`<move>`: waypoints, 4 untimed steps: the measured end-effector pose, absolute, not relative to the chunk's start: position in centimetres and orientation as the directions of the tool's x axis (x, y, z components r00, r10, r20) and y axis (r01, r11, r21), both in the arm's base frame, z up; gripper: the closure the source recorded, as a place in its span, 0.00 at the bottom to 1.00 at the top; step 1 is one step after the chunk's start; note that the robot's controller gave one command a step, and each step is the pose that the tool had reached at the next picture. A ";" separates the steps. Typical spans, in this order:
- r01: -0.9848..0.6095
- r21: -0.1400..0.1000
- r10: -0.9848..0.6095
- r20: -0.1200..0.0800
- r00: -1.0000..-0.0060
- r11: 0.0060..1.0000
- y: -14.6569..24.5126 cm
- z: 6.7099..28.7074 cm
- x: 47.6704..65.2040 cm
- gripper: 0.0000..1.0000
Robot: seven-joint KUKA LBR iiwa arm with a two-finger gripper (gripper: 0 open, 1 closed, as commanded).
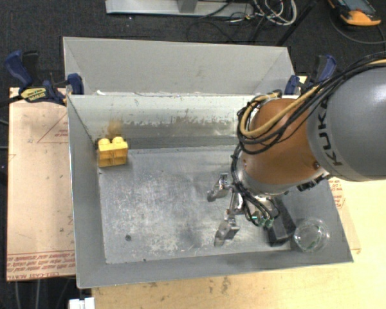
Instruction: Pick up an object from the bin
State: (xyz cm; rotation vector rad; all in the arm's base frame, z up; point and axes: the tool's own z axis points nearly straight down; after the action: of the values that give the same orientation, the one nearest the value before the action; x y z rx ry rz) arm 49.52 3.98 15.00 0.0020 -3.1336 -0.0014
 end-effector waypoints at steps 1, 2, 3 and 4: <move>0.001 0.001 0.001 0.000 -1.000 1.000 4.0 15.4 49.7 0.00; -0.002 0.001 -0.002 -0.008 -1.000 1.000 -3.9 8.1 49.0 0.00; -0.146 0.000 -0.146 -0.004 -0.989 0.989 -3.9 12.3 57.1 0.00; -0.012 0.004 -0.012 -0.002 -1.000 1.000 -8.6 10.3 57.3 0.00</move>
Offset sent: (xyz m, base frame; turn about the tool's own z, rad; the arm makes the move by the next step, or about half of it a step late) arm -0.0080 -0.0910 -0.0800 0.0021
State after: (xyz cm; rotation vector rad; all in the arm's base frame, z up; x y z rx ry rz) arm 57.27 -8.64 10.28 0.0188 -3.1435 -0.0057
